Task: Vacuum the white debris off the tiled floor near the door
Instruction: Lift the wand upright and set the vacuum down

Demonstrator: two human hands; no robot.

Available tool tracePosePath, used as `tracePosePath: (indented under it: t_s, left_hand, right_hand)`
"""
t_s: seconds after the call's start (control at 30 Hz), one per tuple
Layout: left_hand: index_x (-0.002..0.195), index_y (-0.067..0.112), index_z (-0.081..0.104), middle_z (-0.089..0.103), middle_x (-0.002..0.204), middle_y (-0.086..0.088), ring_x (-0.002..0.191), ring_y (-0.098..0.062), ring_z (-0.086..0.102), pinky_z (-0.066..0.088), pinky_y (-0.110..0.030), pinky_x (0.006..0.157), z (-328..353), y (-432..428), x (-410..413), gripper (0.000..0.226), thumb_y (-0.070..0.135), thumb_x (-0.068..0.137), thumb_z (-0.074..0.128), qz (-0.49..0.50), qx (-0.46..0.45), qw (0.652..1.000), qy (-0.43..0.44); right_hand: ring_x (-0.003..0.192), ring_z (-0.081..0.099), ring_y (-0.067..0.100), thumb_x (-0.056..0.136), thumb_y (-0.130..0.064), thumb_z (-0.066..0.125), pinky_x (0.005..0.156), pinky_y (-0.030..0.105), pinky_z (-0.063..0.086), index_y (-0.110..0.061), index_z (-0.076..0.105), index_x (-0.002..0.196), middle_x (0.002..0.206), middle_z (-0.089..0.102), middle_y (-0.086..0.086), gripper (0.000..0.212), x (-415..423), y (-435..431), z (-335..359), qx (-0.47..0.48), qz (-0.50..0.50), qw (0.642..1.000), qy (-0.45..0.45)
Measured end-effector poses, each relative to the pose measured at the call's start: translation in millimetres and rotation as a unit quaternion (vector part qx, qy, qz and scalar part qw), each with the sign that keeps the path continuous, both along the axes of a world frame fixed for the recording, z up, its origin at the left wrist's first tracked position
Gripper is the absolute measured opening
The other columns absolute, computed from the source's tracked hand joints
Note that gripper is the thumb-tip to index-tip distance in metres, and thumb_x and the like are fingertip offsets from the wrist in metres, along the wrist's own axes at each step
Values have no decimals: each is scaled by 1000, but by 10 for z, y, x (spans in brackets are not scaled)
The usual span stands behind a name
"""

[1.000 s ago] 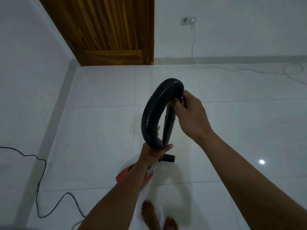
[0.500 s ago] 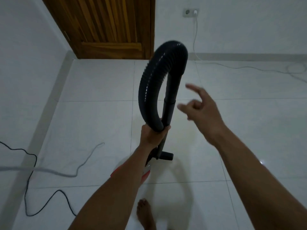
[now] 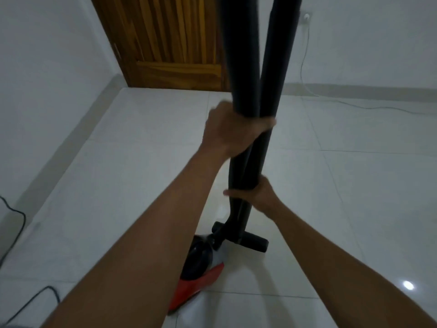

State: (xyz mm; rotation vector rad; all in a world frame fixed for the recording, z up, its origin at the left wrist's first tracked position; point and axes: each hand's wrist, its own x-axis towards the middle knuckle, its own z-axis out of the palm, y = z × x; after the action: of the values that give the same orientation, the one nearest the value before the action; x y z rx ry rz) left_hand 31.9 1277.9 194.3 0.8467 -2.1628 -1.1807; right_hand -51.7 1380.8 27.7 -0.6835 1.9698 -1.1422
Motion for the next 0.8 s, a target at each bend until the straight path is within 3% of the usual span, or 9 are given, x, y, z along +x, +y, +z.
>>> tracePosePath:
  t_s: [0.1,0.17,0.27,0.37,0.47,0.53,0.6,0.67,0.8]
  left_hand:
    - [104,22,73,74,91,10,83,-2,70,60,-25,75,-141,-71,111,36,40,75,83,-8,-21,996,91]
    - [108,23,72,74,97,13,88,4,69,58,-21,79,-279,-77,270,36,43,80,80,-36,-10,991,126]
    - [127,33,56,63,119,18,105,12,59,52,-14,83,-831,-66,640,52,54,83,74,-89,13,995,40]
    - [156,31,28,41,155,-2,140,-14,42,41,-32,104,-1902,-139,1153,96,54,78,79,-22,100,985,-138]
    - [157,18,28,40,156,-13,141,-26,42,36,-36,115,-3007,-69,1760,84,40,89,72,175,137,948,-227]
    - [155,14,33,44,152,-17,137,-33,45,36,-39,115,-3515,147,2052,80,46,89,66,212,208,910,-290]
    - [133,18,56,57,139,-17,123,-35,56,42,-46,110,-3785,339,2193,71,62,77,57,208,309,879,-297]
    - [110,21,61,63,122,-13,111,-34,59,46,-48,105,-3806,455,2201,54,63,78,49,233,328,873,-275]
    - [147,10,44,52,142,-18,128,-36,51,41,-45,109,-3808,510,2119,77,63,91,48,275,286,874,-279]
  right_hand:
    - [80,77,12,64,-27,99,71,28,65,-11,78,94,85,80,-3,40,78,-159,-232,-88,-33,995,13]
    - [67,74,5,69,-25,97,60,21,61,-16,75,83,74,76,-8,28,131,-205,-299,-133,-43,990,29]
    - [73,76,13,70,-28,96,68,28,64,-14,76,84,81,78,2,28,159,-274,-374,-190,-35,980,47]
    - [74,76,8,72,-34,94,69,24,63,-21,74,87,86,77,1,29,205,-289,-425,-220,-18,973,66]
    - [75,76,8,73,-33,93,69,23,63,-25,70,88,88,76,-1,29,294,-258,-457,-239,-13,969,62]
    - [79,77,14,71,-32,95,75,31,65,-22,72,91,90,77,2,32,318,-220,-479,-236,-17,969,66]
    - [83,77,17,70,-32,96,79,36,65,-21,73,92,92,78,3,34,328,-197,-500,-233,-22,970,69]
    - [83,77,18,70,-31,96,79,37,65,-22,72,90,91,77,2,33,349,-169,-504,-233,-27,969,72]
    - [84,76,15,71,-33,95,80,33,65,-27,70,88,90,76,-2,31,372,-140,-542,-239,-35,967,76]
